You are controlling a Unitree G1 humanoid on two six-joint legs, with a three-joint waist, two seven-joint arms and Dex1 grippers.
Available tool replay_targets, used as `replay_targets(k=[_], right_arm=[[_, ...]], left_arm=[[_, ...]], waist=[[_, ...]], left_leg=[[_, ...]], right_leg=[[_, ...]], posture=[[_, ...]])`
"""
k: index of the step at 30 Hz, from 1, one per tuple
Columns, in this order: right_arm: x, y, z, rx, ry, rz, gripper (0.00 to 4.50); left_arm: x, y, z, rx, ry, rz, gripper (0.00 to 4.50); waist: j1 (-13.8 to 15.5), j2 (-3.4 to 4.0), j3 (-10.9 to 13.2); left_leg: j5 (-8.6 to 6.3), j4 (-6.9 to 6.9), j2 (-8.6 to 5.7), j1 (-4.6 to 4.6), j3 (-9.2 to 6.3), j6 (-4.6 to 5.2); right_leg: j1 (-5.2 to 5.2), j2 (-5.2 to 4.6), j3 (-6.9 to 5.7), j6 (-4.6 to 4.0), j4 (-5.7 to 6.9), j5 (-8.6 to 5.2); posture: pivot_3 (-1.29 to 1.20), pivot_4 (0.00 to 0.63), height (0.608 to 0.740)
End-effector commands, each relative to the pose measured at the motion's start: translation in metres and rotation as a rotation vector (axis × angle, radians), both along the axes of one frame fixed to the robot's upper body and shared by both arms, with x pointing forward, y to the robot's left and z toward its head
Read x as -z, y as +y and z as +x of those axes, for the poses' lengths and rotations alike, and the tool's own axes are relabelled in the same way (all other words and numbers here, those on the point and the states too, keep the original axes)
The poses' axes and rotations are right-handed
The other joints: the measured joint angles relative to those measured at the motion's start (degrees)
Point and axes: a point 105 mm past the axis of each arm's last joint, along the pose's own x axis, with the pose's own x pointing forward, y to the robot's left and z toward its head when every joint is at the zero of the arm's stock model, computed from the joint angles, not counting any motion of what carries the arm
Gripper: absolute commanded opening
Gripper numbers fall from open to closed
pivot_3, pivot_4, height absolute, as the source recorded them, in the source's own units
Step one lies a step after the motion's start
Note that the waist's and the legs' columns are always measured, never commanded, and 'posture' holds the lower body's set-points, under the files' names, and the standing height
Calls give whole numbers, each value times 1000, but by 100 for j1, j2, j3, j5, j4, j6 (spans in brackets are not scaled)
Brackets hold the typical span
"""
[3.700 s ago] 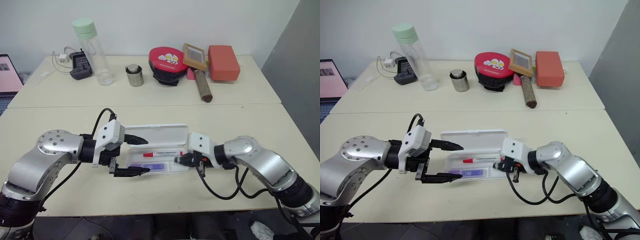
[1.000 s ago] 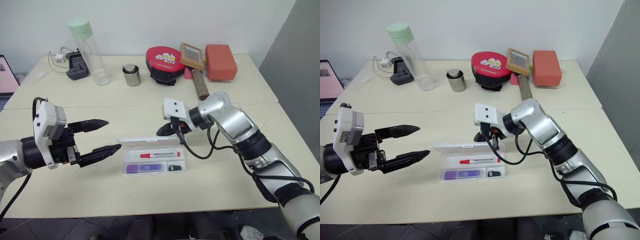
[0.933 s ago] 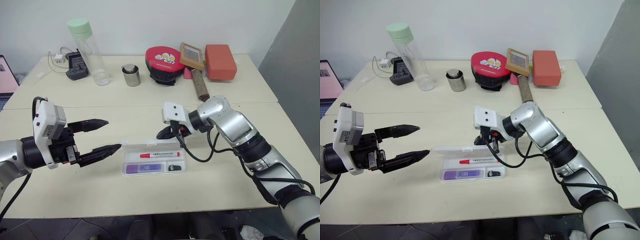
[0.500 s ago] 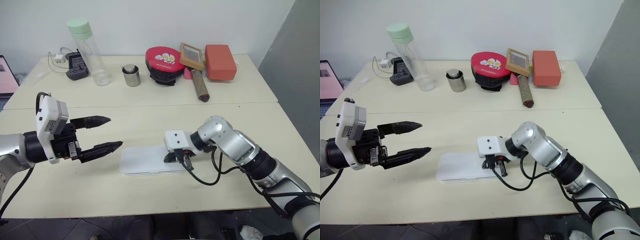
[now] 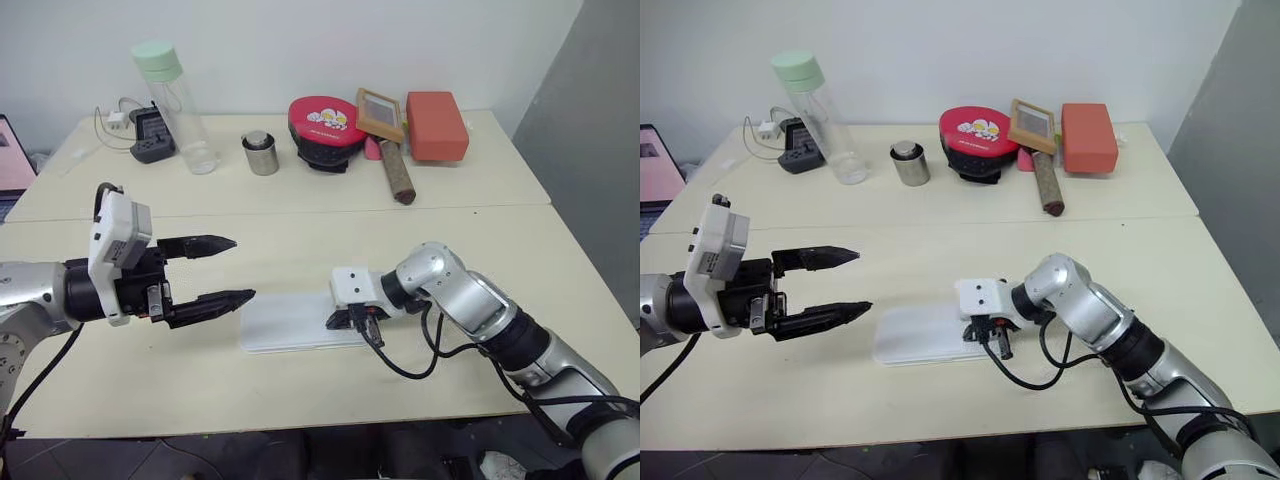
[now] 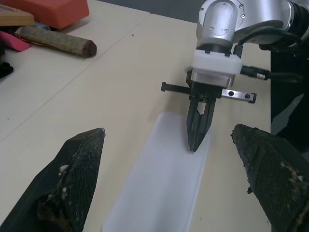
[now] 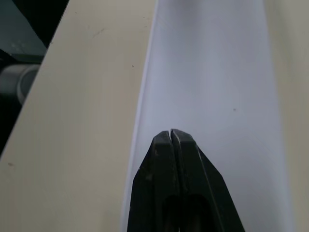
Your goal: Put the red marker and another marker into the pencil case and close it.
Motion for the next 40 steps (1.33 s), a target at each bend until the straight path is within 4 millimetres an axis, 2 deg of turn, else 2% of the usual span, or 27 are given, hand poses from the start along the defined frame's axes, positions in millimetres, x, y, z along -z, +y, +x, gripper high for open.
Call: replay_targets(k=[1,5,7,11,15,17,20,24,30,34,38,40], right_arm=[[-42,-19,-1,87,26,198,9],[-51,-55,19,313,36,303,9],[-57,-71,29,419,15,349,9],[-63,-103,55,670,-90,406,9],[-64,-122,70,834,-180,473,9],[-60,-137,78,937,-215,500,9],[-60,-157,85,1054,-251,556,9],[-52,-171,85,1105,-243,565,9],[-44,-169,80,1072,-191,555,1069],[-46,-169,80,1061,-194,550,2012],[-47,-170,78,1039,-193,524,2926],[-48,-171,76,1025,-198,521,3533]], left_arm=[[-4,-7,-8,70,-11,21,4500],[1,-5,-7,84,15,36,4500],[-1,-2,2,47,-11,18,4500],[-11,17,49,-242,-131,-57,4500],[-7,44,79,-490,-216,-42,4500],[-3,66,91,-655,-244,-83,4500],[12,95,96,-840,-253,-104,4500],[28,110,90,-905,-237,-131,4500],[40,116,85,-911,-215,-111,4500],[43,121,84,-922,-210,-104,4500],[46,116,81,-877,-183,-99,4500],[47,113,80,-859,-174,-94,4500]], waist=[[9,0,0],[18,0,0],[18,0,0],[16,2,2],[-9,2,1],[-6,2,1],[2,2,1],[9,2,1],[15,2,1],[11,2,1],[16,2,1],[16,2,1]], left_leg=[[0,0,0,-6,-1,0],[-1,0,-5,-9,-3,-1],[-1,-1,-6,-7,1,0],[-1,1,-7,-7,9,0],[-1,1,-7,-8,11,0],[-1,0,-6,-11,11,0],[-1,1,-6,-13,9,0],[-1,2,-8,-12,12,0],[-1,2,-8,-13,10,0],[-1,2,-7,-11,11,0],[-1,2,-8,-13,11,0],[-1,2,-8,-13,11,0]], right_leg=[[-3,0,-1,0,-1,0],[0,-5,-4,0,-6,0],[-1,-4,-3,0,-5,0],[-1,2,-6,0,1,0],[-1,3,0,1,1,0],[-7,3,8,1,0,0],[-7,-4,7,1,-1,0],[-6,-6,11,2,-1,0],[-4,-6,5,1,-1,1],[-4,-6,5,1,1,1],[-4,-6,5,1,0,0],[-3,-6,2,1,-1,0]], posture=[[0,150,740],[0,150,740],[0,150,740],[0,150,740],[0,150,740],[0,150,740],[0,150,740],[0,150,740],[0,150,740],[0,150,740],[0,150,740],[0,150,740]])
